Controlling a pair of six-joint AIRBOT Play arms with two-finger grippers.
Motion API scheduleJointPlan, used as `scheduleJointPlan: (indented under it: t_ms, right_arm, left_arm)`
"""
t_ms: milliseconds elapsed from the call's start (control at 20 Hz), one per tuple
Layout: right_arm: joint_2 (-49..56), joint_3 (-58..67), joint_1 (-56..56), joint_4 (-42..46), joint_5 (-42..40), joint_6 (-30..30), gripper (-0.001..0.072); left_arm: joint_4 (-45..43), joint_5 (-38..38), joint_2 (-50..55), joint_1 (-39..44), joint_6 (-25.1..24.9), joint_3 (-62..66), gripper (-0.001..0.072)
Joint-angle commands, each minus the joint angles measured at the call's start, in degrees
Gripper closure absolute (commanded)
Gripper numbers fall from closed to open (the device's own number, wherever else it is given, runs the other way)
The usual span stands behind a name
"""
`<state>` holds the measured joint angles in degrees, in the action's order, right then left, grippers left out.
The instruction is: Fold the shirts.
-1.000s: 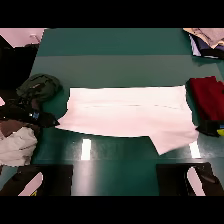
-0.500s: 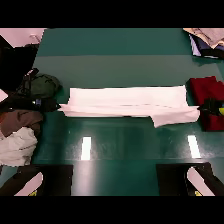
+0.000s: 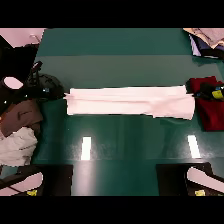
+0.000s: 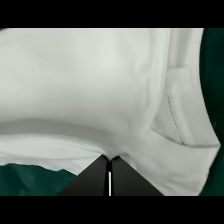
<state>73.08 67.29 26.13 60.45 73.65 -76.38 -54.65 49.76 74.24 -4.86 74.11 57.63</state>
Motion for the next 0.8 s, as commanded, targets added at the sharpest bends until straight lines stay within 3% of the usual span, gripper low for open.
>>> scheduleJointPlan:
  t_ms: [0, 50, 100, 350, 400, 450, 500, 550, 600, 750]
  right_arm:
    - [6.99, 3.19, -0.02, -9.4, -4.48, 0.94, 0.0624]
    - [8.74, 4.33, 0.02, -11.28, -4.74, 1.77, 0.0366]
    - [10.14, 5.6, 0.04, -11.87, -4.11, 1.86, 0.0217]
    - [9.6, 6.91, 1.95, -5.62, 2.69, 5.64, 0.0216]
    - [8.52, 5.38, 2.86, -4.24, 3.06, 6.47, 0.0216]
    - [7.52, 3.28, 4.17, -3.37, 2.99, 7.52, 0.0213]
    - [6.93, 1.33, 5.55, -3.43, 2.95, 9.14, 0.0185]
    - [6.73, -0.42, 7.06, -3.48, 2.86, 10.34, 0.0101]
    - [7.15, -1.77, 8.35, -3.45, 3.04, 11.63, 0.0042]
    - [10.8, -1.62, 10.34, -3.87, 4.81, 12.81, 0.0043]
  left_arm:
    - [1.79, -6.16, 4.74, -0.04, 4.92, 4.02, 0.0188]
    - [1.79, -7.26, 5.05, -0.04, 6.97, 5.2, 0.0117]
    - [1.79, -7.3, 5.05, -0.04, 6.99, 6.23, 0.0117]
    - [1.66, 4.37, 5.03, -0.04, 6.34, 9.33, 0.0119]
    - [1.68, 7.08, 5.05, -0.04, 5.81, 9.33, 0.0215]
    - [1.73, 9.44, 5.05, -0.04, 4.26, 9.33, 0.0431]
    - [1.66, 11.17, 5.05, 0.15, 2.8, 9.31, 0.06]
    - [1.6, 12.5, 5.05, 0.5, 1.6, 9.33, 0.0687]
    - [1.53, 13.46, 5.05, 1.05, 1.51, 9.31, 0.0686]
    - [1.49, 14.58, 5.05, 4.83, 1.49, 9.31, 0.0687]
